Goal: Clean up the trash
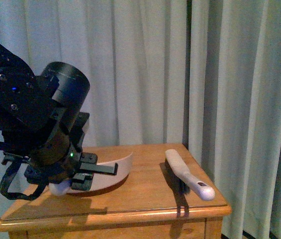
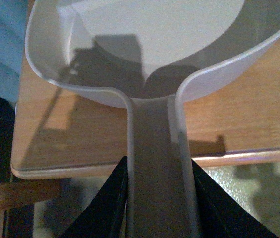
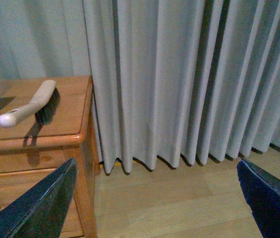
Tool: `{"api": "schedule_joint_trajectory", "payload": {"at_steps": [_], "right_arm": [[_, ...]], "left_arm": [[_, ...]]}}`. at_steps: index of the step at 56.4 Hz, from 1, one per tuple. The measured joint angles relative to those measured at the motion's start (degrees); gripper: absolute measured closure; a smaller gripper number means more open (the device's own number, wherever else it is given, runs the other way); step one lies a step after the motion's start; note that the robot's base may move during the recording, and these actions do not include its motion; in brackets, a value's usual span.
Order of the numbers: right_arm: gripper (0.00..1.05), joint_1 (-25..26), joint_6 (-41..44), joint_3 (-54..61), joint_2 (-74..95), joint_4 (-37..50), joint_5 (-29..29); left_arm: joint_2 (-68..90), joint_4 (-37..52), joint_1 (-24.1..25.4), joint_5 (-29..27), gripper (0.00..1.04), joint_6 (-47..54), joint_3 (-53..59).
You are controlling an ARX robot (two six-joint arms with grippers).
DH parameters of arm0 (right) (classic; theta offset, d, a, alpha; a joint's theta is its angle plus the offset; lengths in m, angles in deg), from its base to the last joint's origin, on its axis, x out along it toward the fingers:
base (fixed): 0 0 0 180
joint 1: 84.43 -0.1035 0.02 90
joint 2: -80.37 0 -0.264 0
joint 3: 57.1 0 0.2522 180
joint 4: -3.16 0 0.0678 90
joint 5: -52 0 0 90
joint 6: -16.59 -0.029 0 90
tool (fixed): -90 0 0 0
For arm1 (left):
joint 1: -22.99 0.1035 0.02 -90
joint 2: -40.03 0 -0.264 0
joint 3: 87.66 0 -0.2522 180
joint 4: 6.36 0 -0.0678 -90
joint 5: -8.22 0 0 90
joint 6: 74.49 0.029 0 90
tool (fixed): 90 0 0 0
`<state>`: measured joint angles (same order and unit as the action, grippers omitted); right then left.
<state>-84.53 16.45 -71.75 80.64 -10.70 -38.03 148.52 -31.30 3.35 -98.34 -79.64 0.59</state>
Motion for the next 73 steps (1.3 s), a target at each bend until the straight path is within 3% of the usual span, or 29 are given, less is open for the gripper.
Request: {"api": "schedule_joint_trajectory", "payload": {"at_steps": [24,35,55,66,71,73], "right_arm": [[0.07,0.0,0.0,0.0,0.0,0.0,0.0],[0.07,0.0,0.0,-0.02,0.0,0.0,-0.02],[0.07,0.0,0.0,0.0,0.0,0.0,0.0],[0.07,0.0,0.0,0.0,0.0,0.0,0.0],[0.07,0.0,0.0,-0.02,0.0,0.0,0.0],[0.07,-1.33,1.01,-0.13,0.98,-0.66,5.33]], "left_arm": [[-33.24,29.11,1.4,0.59,0.76,6.84,23.93],[-59.52,37.75,9.18,7.63,0.76,8.87,43.87],[-89.5,31.45,24.83,20.72,0.76,4.26,58.21],[-92.0,30.6,33.46,26.32,0.76,-0.68,60.24],[-91.97,30.6,34.58,27.06,0.76,-1.81,60.41],[-92.0,30.6,34.71,27.08,0.76,-2.05,60.41]]}}
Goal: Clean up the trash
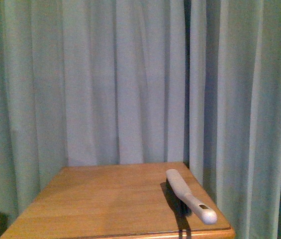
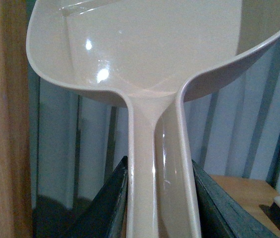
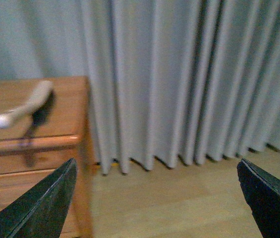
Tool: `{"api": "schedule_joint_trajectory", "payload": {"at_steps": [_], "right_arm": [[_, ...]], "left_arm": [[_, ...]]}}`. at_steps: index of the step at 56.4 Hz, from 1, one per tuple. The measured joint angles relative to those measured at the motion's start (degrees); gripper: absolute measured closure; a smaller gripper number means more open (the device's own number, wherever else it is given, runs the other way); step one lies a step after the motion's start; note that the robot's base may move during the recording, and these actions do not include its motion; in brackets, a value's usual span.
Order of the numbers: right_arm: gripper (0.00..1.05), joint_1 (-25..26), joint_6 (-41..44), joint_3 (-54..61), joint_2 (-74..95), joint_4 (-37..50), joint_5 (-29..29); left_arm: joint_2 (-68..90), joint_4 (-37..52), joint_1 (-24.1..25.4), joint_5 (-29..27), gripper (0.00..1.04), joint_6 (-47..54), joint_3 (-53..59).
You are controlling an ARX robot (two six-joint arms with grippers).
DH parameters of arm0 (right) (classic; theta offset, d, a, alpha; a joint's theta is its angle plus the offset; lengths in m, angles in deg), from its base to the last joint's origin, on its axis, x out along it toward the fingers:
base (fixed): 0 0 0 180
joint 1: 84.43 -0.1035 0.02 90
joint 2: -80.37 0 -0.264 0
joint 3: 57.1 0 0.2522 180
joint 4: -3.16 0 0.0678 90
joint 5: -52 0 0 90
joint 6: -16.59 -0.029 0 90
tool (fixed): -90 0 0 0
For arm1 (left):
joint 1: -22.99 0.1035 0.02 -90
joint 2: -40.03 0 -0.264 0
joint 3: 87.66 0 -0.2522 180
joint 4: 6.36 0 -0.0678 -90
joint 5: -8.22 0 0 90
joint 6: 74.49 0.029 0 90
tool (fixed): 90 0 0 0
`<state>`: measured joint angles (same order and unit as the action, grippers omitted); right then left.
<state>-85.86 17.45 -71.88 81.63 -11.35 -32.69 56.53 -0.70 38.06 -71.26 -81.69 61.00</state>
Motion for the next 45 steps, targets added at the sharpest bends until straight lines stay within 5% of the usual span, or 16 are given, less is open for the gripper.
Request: {"api": "schedule_joint_trajectory", "payload": {"at_steps": [5,9,19,29,45], "right_arm": [[0.07,-7.26,1.22,-2.03,8.59,-0.74,22.03],[0.07,-7.98,0.61,-3.63,16.61,1.14,28.13],[0.07,-5.46,-2.84,-16.5,38.8,7.02,18.6],[0.07,-5.88,-7.87,-35.65,58.93,-0.57,11.89],[0.07,-15.8,-19.87,-67.28,86.36,-15.85,9.64]], "left_arm": [[0.0,0.0,0.07,-0.07,0.76,-0.35,0.0],[0.0,0.0,0.13,0.28,0.76,-0.42,0.0],[0.0,0.0,0.13,0.13,0.76,-0.63,0.0],[0.0,0.0,0.13,0.2,0.76,-0.63,0.0],[0.0,0.0,0.15,0.11,0.76,-0.66,0.0]]}}
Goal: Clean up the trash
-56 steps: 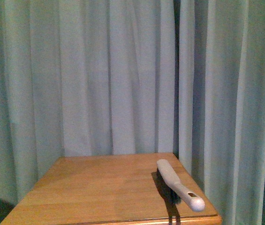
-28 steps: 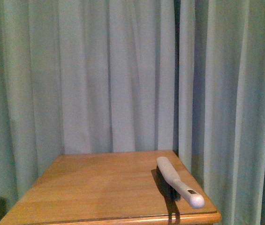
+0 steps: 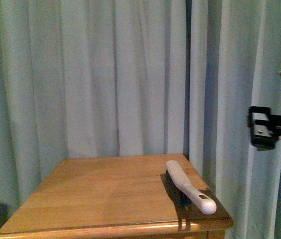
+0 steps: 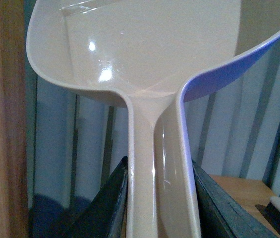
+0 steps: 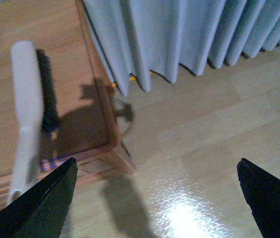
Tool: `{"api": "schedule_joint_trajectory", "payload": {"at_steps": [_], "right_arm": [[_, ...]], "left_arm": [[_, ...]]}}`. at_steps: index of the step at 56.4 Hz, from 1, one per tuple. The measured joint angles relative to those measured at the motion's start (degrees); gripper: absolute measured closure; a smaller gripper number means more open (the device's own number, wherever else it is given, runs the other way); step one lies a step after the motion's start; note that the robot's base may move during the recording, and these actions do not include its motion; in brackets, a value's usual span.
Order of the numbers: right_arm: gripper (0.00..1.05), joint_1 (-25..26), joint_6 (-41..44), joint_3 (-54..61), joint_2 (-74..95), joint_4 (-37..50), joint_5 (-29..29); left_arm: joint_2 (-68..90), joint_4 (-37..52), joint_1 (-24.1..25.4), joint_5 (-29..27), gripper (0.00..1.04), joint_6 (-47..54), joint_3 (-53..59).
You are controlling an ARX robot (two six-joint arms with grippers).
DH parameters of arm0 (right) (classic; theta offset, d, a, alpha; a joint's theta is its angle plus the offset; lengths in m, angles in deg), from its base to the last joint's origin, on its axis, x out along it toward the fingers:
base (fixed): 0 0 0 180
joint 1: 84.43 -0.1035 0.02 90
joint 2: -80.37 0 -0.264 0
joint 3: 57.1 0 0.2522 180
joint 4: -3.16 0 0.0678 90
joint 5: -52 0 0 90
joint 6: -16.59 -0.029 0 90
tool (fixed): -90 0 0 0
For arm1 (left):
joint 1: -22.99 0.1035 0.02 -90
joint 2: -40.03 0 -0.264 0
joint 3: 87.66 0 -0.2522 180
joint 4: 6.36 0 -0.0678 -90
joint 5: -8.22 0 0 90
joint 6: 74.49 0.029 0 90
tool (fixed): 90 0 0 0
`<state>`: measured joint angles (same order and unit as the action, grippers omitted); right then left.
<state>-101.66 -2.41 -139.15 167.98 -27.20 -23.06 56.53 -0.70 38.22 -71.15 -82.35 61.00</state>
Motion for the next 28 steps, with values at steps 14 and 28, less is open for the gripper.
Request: {"api": "schedule_joint_trajectory", "payload": {"at_steps": [14,28], "right_arm": [[0.07,-6.03,-7.78,-9.2,12.31,-4.2,-1.66],[0.07,-9.22,-10.4,-15.87,19.76,-4.39,-2.19]], "left_arm": [[0.0,0.0,0.0,0.02,0.76,0.0,0.0],[0.0,0.0,0.0,0.02,0.76,0.0,0.0]]}}
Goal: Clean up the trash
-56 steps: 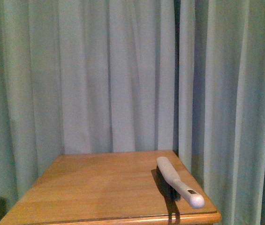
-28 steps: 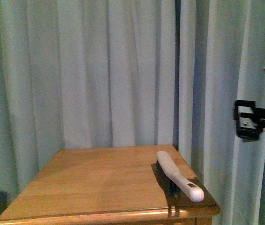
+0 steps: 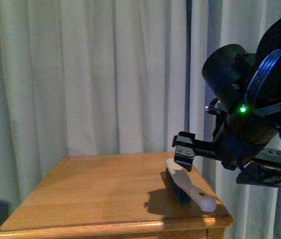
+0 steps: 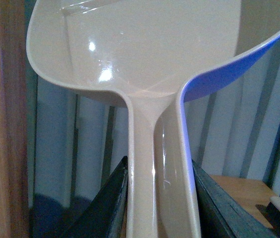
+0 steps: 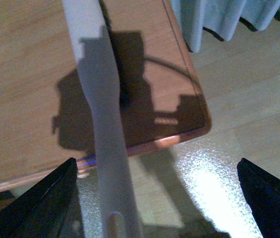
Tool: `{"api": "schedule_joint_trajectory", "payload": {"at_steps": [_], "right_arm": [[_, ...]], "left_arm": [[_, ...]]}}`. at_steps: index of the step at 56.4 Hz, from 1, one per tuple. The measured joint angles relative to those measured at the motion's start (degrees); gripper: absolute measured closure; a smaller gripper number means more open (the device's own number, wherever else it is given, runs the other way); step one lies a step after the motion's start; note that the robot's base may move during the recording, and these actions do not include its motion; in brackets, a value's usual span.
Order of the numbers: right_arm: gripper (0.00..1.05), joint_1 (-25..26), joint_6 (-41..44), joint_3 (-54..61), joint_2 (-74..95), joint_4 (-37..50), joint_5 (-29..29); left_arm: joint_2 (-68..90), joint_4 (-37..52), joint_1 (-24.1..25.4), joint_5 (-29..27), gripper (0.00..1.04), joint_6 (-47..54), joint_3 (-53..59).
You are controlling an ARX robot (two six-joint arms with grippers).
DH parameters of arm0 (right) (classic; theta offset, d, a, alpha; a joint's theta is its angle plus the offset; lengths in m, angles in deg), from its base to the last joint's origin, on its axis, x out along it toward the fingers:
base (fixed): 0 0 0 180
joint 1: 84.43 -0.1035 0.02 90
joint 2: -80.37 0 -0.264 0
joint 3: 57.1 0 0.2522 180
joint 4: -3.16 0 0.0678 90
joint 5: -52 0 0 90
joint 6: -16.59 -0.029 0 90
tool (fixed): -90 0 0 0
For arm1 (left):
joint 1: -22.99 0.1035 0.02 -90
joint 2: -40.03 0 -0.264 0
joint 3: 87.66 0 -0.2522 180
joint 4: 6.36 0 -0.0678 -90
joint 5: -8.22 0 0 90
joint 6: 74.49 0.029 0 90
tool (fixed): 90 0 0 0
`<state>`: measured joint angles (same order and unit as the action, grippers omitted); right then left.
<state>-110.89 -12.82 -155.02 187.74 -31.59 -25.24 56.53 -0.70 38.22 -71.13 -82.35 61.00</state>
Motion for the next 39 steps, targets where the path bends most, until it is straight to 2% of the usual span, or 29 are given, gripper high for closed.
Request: {"api": "schedule_joint_trajectory", "payload": {"at_steps": [30,39], "right_arm": [[0.07,-2.54,-4.13,-6.62,9.97,-2.19,-1.9],[0.27,-2.56,-4.24,-7.5,10.34,-3.32,-2.08]], "left_arm": [[0.0,0.0,0.0,0.0,0.76,0.0,0.0],[0.0,0.0,0.0,0.0,0.76,0.0,0.0]]}}
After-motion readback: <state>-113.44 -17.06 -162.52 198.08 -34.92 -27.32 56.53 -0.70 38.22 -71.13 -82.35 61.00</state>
